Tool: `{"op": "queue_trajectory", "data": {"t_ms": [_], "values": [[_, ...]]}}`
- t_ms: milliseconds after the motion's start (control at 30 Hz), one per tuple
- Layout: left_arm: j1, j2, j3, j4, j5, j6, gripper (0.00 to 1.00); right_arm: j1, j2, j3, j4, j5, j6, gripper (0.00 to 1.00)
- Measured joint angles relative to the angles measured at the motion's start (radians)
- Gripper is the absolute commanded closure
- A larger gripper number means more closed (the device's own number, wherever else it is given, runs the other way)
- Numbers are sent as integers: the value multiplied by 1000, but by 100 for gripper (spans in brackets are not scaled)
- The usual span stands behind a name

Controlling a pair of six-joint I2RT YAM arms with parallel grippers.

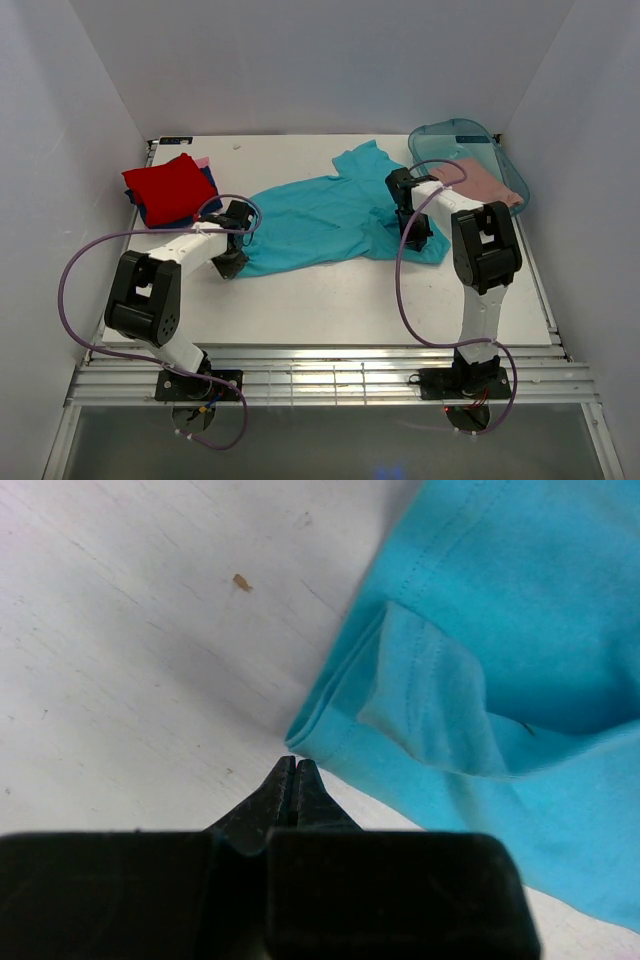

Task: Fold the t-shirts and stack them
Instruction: Fold the flattened tshirt in 1/3 of the way

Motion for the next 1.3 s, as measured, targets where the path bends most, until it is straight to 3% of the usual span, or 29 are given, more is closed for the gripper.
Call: {"op": "queue_trajectory", "data": {"t_ms": [633,933,1300], "values": [[68,-29,-61,-23,-31,16,100,-66,97,119,-88,49,-55,92],[67,-241,61,113,84,57,100,-69,104,126,-92,58,-69,92],[31,-183,-69,167,195,24,100,-69,104,126,-91,57,-76,92]]}}
